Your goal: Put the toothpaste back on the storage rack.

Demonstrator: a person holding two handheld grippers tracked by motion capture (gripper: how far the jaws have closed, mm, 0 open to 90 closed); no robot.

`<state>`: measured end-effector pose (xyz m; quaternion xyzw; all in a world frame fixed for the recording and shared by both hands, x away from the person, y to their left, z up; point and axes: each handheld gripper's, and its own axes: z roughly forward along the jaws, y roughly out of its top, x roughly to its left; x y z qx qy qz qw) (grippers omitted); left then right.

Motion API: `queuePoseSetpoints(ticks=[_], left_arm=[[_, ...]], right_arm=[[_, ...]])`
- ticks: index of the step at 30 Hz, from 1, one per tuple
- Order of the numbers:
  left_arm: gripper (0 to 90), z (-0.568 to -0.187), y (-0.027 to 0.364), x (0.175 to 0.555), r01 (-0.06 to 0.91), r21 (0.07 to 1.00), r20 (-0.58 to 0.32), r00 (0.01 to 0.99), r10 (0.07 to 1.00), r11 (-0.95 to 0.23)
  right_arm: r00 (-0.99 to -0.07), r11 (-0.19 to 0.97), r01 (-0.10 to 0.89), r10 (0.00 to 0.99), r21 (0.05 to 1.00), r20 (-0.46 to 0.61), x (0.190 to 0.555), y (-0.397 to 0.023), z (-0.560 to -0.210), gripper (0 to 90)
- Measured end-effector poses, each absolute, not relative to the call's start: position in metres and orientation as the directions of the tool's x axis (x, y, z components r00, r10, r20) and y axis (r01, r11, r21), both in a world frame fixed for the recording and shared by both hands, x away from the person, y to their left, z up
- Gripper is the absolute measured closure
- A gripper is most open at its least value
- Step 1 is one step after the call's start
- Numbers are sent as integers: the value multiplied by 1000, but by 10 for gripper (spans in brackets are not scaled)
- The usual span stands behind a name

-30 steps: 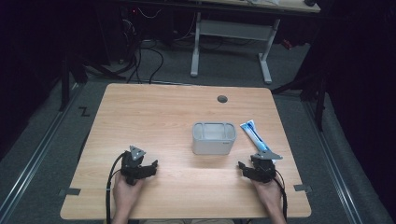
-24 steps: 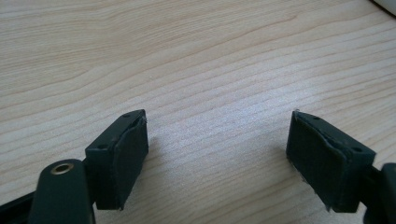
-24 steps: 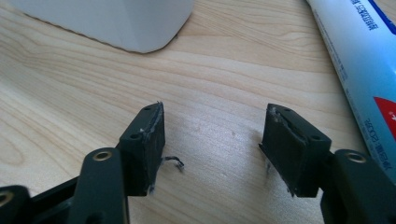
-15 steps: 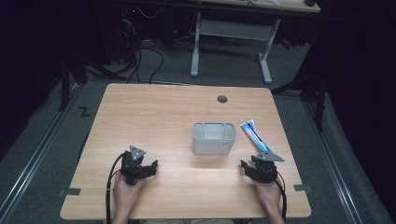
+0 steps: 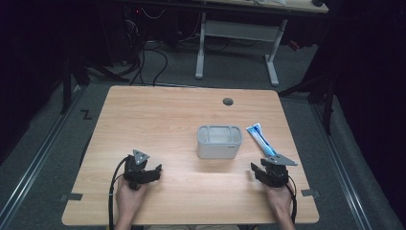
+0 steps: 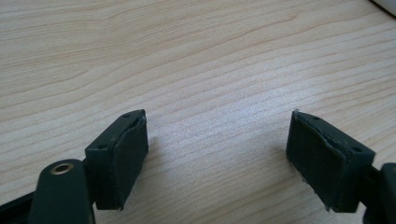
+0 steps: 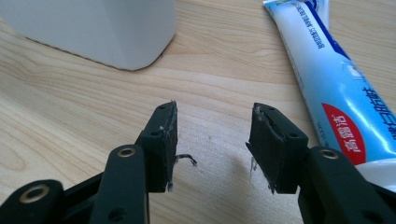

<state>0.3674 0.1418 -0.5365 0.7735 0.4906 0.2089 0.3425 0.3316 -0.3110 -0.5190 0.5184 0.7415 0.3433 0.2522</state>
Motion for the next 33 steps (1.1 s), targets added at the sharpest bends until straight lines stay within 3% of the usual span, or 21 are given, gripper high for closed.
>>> queuePoseSetpoints(ticks=[33], left_arm=[[212, -536, 142, 367, 617, 734, -14, 432, 902, -284]], right_arm=[[-296, 165, 575, 955, 802, 16, 338, -336, -495, 544]])
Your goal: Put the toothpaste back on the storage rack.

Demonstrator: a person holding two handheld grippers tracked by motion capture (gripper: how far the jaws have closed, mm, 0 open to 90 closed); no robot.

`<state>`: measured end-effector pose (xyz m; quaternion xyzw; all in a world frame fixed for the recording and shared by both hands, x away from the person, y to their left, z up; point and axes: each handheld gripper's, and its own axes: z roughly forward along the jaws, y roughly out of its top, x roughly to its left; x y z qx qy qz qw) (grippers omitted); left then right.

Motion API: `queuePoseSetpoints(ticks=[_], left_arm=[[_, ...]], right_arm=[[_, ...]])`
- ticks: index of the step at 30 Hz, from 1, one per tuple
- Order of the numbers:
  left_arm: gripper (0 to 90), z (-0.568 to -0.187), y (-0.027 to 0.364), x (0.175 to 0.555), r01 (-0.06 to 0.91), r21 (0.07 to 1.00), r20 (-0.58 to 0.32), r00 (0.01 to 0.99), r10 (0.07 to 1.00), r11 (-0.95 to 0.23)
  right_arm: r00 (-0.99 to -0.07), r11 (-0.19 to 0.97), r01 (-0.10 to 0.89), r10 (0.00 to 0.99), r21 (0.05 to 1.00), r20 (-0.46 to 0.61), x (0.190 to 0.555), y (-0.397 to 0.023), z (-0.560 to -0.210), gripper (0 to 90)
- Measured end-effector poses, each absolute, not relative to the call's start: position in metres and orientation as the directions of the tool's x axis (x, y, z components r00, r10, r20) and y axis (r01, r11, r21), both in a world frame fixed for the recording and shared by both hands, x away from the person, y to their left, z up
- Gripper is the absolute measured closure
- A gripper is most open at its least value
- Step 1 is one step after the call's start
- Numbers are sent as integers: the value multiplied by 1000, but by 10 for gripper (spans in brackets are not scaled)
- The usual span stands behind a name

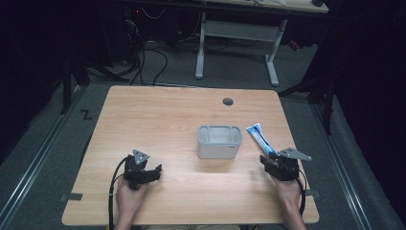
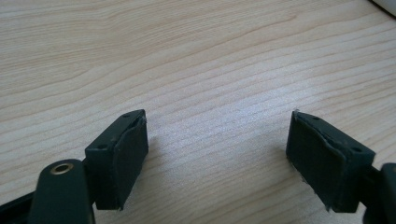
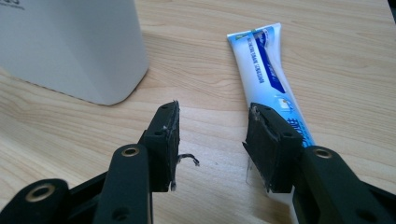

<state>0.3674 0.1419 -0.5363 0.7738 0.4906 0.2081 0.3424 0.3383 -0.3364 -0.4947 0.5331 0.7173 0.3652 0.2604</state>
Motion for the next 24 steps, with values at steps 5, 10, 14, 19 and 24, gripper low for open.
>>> queuePoseSetpoints(ticks=[5, 10, 14, 19, 24], left_arm=[[212, -536, 142, 367, 616, 735, -13, 431, 902, -284], [212, -536, 142, 367, 617, 734, -14, 432, 902, -284], [212, -536, 142, 367, 616, 735, -14, 431, 902, -284], [212, -536, 142, 367, 616, 735, -14, 431, 902, -284], [212, -536, 142, 367, 617, 734, -14, 432, 902, -284]], right_arm=[[-304, 171, 575, 952, 800, 15, 343, -341, -490, 543], [-301, 168, 580, 953, 797, 18, 349, -344, -486, 534], [-308, 168, 580, 951, 797, 23, 352, -346, -483, 541], [-306, 164, 581, 952, 797, 28, 357, -348, -480, 547], [-292, 157, 592, 956, 791, 30, 362, -350, -478, 542]])
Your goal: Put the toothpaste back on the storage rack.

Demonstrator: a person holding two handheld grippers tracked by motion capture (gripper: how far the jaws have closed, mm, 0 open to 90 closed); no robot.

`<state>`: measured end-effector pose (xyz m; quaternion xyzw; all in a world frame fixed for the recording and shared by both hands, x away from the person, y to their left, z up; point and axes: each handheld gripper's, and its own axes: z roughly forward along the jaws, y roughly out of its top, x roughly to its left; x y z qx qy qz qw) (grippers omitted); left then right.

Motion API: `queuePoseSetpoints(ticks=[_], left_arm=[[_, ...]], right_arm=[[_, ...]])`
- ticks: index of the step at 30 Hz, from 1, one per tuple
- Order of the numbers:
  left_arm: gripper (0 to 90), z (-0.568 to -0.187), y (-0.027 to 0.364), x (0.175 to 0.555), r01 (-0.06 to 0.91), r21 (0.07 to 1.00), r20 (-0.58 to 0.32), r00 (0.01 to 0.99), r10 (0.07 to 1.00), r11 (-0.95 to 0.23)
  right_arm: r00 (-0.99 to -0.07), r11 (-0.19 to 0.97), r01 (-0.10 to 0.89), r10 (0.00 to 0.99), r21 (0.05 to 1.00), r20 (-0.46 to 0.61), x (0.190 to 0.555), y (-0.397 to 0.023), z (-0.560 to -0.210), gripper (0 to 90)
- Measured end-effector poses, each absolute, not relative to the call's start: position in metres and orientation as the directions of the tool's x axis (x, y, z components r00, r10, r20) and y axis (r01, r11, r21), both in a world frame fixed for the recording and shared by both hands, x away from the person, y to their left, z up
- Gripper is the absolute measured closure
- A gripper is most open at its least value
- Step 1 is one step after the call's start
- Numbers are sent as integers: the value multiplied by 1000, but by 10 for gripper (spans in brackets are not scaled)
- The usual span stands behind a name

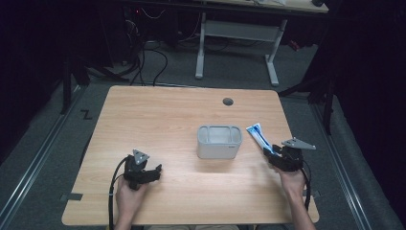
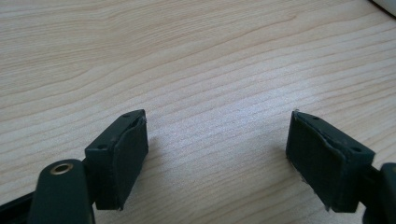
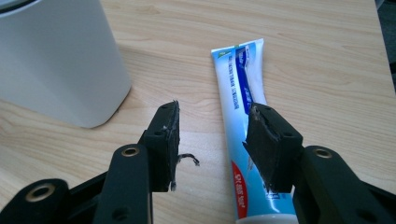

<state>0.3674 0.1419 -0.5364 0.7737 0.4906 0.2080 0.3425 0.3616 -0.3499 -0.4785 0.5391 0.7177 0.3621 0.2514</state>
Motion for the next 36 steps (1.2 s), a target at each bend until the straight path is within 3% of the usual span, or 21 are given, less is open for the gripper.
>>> queuePoseSetpoints(ticks=[9, 29, 36], left_arm=[[213, -536, 142, 367, 617, 734, -15, 432, 902, -284], [213, -536, 142, 367, 617, 734, -15, 433, 901, -284], [213, -536, 142, 367, 617, 734, -15, 432, 902, -283]], right_arm=[[-304, 179, 593, 953, 785, 13, 373, -349, -473, 510], [-311, 127, 626, 945, 769, 97, 400, -348, -470, 483], [-297, 151, 635, 953, 758, 59, 408, -349, -466, 482]])
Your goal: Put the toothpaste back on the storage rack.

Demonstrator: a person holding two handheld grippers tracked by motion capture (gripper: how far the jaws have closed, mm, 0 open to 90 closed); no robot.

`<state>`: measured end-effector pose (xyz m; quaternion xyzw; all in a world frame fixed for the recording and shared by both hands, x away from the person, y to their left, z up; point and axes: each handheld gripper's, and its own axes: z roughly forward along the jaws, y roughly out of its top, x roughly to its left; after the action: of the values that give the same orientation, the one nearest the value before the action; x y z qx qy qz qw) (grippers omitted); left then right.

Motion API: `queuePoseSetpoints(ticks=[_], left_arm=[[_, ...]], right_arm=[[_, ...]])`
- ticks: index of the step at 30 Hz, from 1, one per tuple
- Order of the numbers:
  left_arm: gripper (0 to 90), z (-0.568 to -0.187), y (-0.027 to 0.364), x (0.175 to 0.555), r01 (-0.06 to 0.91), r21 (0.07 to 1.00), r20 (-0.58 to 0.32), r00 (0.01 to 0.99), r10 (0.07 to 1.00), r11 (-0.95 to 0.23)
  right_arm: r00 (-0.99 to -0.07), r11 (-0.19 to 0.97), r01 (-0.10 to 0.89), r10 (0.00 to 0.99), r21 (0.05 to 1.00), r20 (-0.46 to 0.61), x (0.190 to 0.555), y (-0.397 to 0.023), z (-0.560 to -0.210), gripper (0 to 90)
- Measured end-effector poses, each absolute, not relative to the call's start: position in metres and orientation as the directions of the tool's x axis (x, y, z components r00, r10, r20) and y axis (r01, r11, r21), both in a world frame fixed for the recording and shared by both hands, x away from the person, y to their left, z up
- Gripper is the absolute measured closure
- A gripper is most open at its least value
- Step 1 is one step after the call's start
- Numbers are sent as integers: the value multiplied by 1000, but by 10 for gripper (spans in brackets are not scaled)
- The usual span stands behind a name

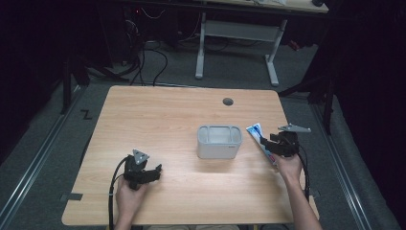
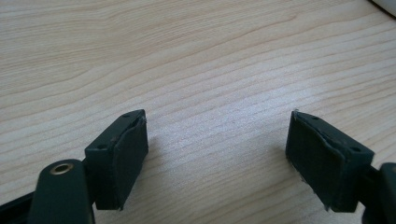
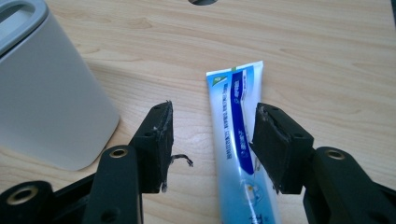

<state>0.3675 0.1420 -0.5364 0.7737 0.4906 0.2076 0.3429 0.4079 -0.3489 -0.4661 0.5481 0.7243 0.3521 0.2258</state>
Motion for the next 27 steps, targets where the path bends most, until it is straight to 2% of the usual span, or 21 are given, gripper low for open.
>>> queuePoseSetpoints(ticks=[15, 27], left_arm=[[213, -536, 142, 367, 616, 735, -15, 432, 902, -283], [213, -536, 142, 367, 616, 735, -15, 432, 902, -283]], right_arm=[[-310, 228, 684, 951, 693, -8, 439, -333, -466, 486], [-308, 310, 743, 945, 593, -107, 460, -322, -481, 486]])
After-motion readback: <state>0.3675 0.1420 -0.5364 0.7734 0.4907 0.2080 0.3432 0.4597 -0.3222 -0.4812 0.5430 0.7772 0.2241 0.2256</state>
